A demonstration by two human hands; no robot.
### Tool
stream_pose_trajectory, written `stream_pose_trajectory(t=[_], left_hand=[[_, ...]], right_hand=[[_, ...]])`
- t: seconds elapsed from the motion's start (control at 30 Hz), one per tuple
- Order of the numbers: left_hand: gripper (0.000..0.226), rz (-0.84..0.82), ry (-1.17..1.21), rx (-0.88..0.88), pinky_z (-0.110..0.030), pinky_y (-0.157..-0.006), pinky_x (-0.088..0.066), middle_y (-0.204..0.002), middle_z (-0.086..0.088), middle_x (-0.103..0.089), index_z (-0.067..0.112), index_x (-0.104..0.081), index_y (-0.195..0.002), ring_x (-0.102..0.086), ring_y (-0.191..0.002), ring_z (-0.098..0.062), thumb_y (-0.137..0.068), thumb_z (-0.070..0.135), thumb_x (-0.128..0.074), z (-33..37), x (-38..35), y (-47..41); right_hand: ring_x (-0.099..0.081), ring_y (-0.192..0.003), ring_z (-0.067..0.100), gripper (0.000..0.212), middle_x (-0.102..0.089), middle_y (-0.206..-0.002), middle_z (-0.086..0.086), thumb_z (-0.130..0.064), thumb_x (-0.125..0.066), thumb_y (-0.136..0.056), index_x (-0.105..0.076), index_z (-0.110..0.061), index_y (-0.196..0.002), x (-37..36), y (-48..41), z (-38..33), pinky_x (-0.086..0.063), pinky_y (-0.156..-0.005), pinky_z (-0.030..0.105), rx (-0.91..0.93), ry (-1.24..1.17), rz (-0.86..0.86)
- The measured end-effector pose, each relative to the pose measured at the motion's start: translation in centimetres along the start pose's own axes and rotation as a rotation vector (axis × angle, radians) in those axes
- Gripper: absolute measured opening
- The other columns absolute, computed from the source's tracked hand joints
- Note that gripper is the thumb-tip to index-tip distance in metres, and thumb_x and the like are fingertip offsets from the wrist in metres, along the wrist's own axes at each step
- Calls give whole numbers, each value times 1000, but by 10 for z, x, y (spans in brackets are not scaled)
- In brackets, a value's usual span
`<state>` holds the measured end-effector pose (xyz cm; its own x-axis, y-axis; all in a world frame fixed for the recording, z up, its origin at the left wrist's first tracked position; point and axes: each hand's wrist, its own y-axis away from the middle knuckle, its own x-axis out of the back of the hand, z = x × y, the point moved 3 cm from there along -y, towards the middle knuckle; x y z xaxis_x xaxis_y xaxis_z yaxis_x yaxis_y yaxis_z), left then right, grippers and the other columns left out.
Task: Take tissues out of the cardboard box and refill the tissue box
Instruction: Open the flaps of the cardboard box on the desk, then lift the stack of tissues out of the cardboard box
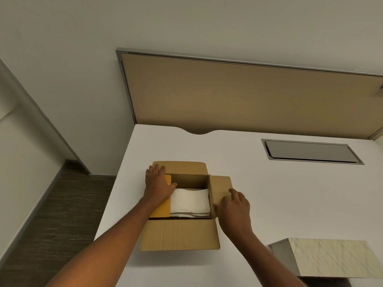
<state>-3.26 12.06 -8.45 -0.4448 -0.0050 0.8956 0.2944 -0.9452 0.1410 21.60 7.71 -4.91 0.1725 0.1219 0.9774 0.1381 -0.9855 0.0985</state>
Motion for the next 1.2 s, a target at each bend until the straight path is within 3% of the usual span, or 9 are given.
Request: stream_pose_trajectory(t=[0.13, 0.33, 0.47, 0.6, 0.77, 0.9, 1.0, 1.13, 1.2], left_hand=[[81, -64, 165, 53, -45, -118, -17, -159, -10, -16, 13, -29, -147, -10, -147, -31, -82, 43, -66, 2, 15, 3], [69, -71, 444, 165, -41, -98, -45, -146, -8, -44, 14, -43, -140, -45, -130, -31, -80, 34, -72, -8, 50, 8], [57, -9, 546, 206, -36, -93, -47, -136, -11, -55, 9, -53, -132, -53, -123, -29, -81, 26, -73, -22, 68, 13], [34, 58, 640, 220, -42, -89, -54, -108, -12, -71, 4, -69, -111, -65, -100, -28, -81, 21, -72, -37, 83, 17], [26, 123, 649, 316, -34, -71, -48, -99, -15, -70, -1, -70, -103, -61, -78, -23, -82, 15, -71, -70, 85, 24], [31, 86, 706, 454, -34, -71, -46, -103, -18, -67, -2, -66, -103, -58, -77, -23, -78, 14, -76, -94, 70, 30], [38, 59, 776, 547, -40, -78, -51, -111, -20, -64, -1, -62, -105, -58, -87, -27, -76, 16, -79, -105, 54, 32], [41, 15, 820, 593, -37, -70, -51, -116, -20, -63, 0, -62, -111, -59, -90, -28, -78, 18, -77, -105, 35, 34], [38, 13, 835, 597, -39, -74, -52, -118, -20, -62, 1, -62, -111, -60, -93, -29, -79, 18, -75, -104, 30, 34]], right_hand=[[-56, -105, 26, 22, -59, -120, 5, -26, -43, -95, -58, -15, -107, -11, 0, -8, -41, -91, 39, 41, -5, -85], [-61, -97, 26, 30, -63, -113, 5, -22, -41, -95, -49, -16, -123, -16, -2, -12, -48, -84, 37, 53, -61, -136], [-62, -98, 26, 33, -63, -115, 6, -21, -42, -95, -48, -15, -127, -18, -1, -12, -50, -86, 37, 42, -69, -138], [-62, -100, 28, 35, -62, -119, 6, -19, -40, -94, -47, -14, -129, -19, -1, -13, -51, -86, 38, 39, -81, -142], [-61, -105, 29, 37, -61, -123, 7, -20, -36, -97, -45, -13, -132, -19, -1, -13, -51, -87, 39, 35, -82, -152], [-62, -99, 27, 32, -63, -118, 7, -19, -36, -97, -47, -13, -127, -19, 0, -14, -52, -83, 38, 41, -89, -138], [-62, -100, 27, 35, -63, -118, 7, -18, -37, -96, -45, -12, -129, -21, -1, -14, -52, -83, 37, 43, -88, -144], [-61, -101, 27, 36, -63, -117, 8, -18, -37, -97, -43, -11, -132, -22, -2, -13, -53, -85, 37, 39, -87, -154], [-61, -100, 27, 34, -63, -116, 8, -18, -37, -97, -45, -11, -129, -21, -3, -14, -53, -85, 38, 43, -87, -159]])
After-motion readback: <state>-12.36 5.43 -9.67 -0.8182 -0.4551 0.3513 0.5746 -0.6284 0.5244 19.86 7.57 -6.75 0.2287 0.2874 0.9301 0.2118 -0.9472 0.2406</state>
